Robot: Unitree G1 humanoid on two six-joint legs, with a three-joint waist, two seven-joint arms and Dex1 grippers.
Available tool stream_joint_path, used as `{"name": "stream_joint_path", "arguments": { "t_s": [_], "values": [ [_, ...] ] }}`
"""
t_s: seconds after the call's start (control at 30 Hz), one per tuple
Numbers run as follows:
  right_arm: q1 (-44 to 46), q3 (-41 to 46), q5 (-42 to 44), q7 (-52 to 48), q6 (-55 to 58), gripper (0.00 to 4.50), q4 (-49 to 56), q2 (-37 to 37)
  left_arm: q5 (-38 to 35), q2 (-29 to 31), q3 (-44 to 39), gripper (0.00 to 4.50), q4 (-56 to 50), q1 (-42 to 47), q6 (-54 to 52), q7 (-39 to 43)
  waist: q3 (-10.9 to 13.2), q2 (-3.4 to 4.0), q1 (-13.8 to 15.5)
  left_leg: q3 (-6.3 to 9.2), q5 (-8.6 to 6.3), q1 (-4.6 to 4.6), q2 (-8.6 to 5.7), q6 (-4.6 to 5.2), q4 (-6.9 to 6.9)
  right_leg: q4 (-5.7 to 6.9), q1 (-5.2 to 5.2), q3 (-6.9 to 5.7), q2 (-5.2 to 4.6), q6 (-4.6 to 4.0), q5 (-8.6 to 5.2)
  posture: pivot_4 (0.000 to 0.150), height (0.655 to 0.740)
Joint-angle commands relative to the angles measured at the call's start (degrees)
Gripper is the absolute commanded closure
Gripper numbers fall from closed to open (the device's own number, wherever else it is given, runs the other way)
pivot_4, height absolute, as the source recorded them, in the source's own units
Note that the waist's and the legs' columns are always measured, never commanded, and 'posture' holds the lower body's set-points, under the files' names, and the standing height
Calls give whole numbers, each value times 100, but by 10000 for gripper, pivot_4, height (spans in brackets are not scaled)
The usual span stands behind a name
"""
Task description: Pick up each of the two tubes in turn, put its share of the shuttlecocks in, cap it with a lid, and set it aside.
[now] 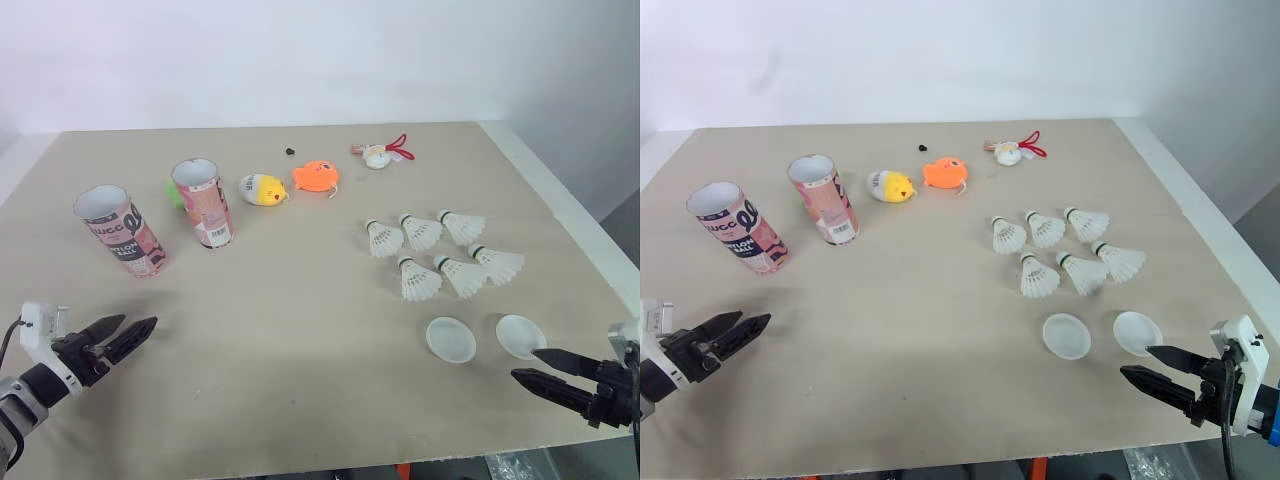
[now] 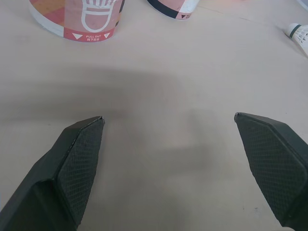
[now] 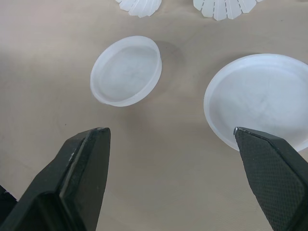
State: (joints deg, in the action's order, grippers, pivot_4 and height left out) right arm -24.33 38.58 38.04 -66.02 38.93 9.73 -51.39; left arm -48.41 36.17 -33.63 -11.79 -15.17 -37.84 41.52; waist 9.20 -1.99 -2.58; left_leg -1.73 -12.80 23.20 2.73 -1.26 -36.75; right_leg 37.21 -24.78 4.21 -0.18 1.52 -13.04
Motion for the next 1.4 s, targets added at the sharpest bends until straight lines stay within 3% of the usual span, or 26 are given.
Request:
{"name": "stream_joint_path", "arguments": {
  "t_s": [0.03,0.37,0.57,0.77,1.0,1.17,1.4],
  "values": [
    [-29,96,64,13,-34,1027,164,31,-1,131,-65,0,31,11,-10,125,0,0,0,0,0,0,0,0,0,0,0,0,0,0,0,1500,7400],
    [-186,156,298,105,153,1027,688,213,112,315,107,0,7,-4,-88,436,-7,-7,1,2,0,-2,1,0,-2,1,3,1,2,1,1,1500,7400],
    [8,-700,930,432,527,1027,2153,464,164,130,137,0,-104,-30,78,363,-10,-6,-1,4,0,-3,4,0,-1,2,4,-1,5,0,0,1500,7400],
    [1729,-2298,1597,847,1031,1027,2737,605,-473,-238,-323,0,-623,-422,-164,155,-14,-17,-11,1,3,-8,14,3,-9,6,7,0,10,-3,11,1500,7400],
    [3964,-3516,1710,976,1258,1027,2000,1200,-1001,-821,-1134,0,-1215,-1238,119,-142,-11,-37,-23,0,2,-8,16,3,-14,5,10,-1,9,-4,10,1500,7400],
    [5152,-4126,1395,1535,1229,1027,1517,2024,-188,-1181,-1506,0,-1268,-1363,1256,-427,-13,-42,19,8,3,-2,26,3,-16,9,6,-4,28,-12,12,1500,7400],
    [5474,-4811,206,1997,642,1027,1091,2377,946,-898,-1185,0,-916,-917,2229,-591,-17,-48,32,1,3,5,23,3,-16,8,1,-2,23,-10,10,1500,7400]
  ]
}}
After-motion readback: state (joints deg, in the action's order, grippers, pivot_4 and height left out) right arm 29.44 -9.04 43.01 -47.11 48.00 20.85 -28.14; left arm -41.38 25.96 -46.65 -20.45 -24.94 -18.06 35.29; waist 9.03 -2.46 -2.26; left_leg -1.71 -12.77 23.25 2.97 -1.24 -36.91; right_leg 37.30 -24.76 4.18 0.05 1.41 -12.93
